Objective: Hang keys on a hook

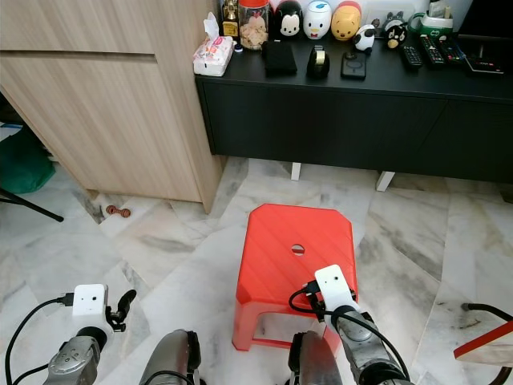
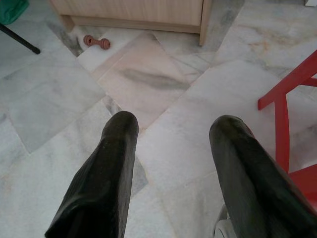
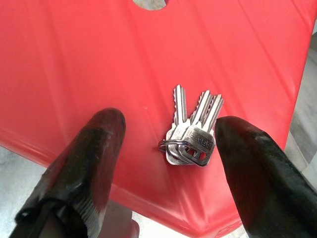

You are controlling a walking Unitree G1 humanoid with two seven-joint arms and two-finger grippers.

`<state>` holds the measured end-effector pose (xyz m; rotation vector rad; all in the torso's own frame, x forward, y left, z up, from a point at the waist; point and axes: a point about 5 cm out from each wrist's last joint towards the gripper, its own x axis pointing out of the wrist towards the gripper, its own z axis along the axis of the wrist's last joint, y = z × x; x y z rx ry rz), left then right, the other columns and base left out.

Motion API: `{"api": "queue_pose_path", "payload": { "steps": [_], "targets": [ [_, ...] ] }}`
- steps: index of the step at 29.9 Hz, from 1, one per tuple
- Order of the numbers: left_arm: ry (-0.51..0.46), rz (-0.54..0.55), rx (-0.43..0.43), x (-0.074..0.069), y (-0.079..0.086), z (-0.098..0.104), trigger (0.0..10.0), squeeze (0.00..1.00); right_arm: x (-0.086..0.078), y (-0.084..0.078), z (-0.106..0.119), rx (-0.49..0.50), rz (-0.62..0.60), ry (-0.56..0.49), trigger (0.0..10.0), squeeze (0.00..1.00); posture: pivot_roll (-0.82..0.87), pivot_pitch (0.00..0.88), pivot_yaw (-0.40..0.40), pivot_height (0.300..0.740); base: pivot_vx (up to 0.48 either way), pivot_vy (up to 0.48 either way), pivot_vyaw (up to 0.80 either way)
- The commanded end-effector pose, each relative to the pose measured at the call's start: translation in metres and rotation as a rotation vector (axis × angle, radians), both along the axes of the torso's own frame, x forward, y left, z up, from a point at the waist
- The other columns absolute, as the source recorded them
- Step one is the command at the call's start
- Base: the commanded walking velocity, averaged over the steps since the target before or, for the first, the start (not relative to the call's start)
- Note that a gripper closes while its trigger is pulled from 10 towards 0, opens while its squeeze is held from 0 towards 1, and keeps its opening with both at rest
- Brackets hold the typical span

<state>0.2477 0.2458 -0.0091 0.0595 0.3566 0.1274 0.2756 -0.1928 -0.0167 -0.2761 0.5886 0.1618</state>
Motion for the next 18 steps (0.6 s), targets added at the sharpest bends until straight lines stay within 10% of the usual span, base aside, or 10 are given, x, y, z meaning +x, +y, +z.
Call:
{"api": "queue_pose_path", "payload": {
  "steps": [1,10,11,13,15,18],
  "targets": [
    [0.044,-0.009,0.021,-0.0079,0.0041,-0.0061,10.0,0.0,-0.003,-0.0025,-0.0032,-0.011,-0.01,0.022,10.0,0.0,0.16,0.158,0.011,0.611,0.0,0.0,0.0],
    [0.047,-0.01,0.024,-0.0087,0.0046,-0.0067,10.0,0.0,-0.0065,-0.0049,-0.0064,-0.015,-0.024,0.04,10.0,0.0,0.16,0.159,0.011,0.611,0.0,0.0,0.0],
    [0.047,-0.01,0.025,-0.0088,0.0048,-0.0067,10.0,0.0,-0.0067,-0.0049,-0.0066,-0.015,-0.025,0.041,6.4,0.0,0.16,0.16,0.012,0.611,0.0,0.0,0.0],
    [0.048,-0.011,0.026,-0.0089,0.005,-0.0068,10.0,0.0,-0.0069,-0.0049,-0.0068,-0.015,-0.025,0.042,6.0,0.0,0.16,0.16,0.012,0.611,0.0,0.0,0.0],
    [0.049,-0.01,0.027,-0.0093,0.0052,-0.007,10.0,0.0,-0.0072,-0.0051,-0.007,-0.015,-0.026,0.044,1.9,0.0,0.16,0.16,0.013,0.611,0.0,0.0,0.0],
    [0.05,-0.01,0.028,-0.0096,0.0052,-0.0073,10.0,0.0,-0.0091,-0.0069,-0.0084,-0.015,-0.032,0.051,0.0,0.0,0.17,0.16,0.012,0.611,0.0,0.0,0.0]
  ]
}}
